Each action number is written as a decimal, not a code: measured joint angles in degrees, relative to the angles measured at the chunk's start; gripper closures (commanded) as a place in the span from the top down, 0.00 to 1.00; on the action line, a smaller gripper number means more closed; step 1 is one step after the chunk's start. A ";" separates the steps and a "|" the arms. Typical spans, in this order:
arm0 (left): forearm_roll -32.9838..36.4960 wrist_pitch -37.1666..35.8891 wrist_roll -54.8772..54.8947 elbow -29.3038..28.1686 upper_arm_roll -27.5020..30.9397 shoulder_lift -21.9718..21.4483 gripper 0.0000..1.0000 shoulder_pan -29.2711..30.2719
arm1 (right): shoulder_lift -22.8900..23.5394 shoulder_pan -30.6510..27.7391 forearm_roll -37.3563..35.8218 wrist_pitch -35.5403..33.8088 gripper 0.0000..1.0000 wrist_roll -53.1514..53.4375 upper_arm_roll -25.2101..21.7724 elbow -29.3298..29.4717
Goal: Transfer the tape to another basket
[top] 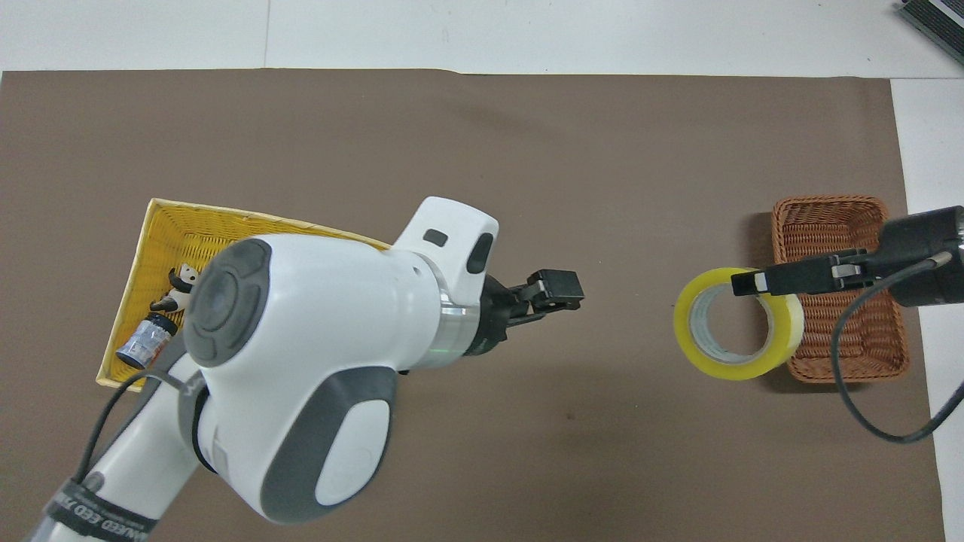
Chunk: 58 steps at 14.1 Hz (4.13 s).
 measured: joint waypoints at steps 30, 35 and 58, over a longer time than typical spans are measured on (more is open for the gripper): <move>29.06 -35.96 40.27 11.81 1.31 -5.76 1.00 34.64 | 26.25 -28.22 5.40 11.63 0.98 -31.08 -1.06 -0.68; 30.83 -37.55 40.27 11.21 1.38 -6.23 1.00 34.64 | 26.41 -28.22 5.51 12.72 1.00 -31.09 -1.02 -0.90; 31.99 -41.36 38.41 12.16 1.68 -6.23 1.00 34.66 | 17.36 -0.95 -31.35 28.88 1.00 11.80 -0.26 8.66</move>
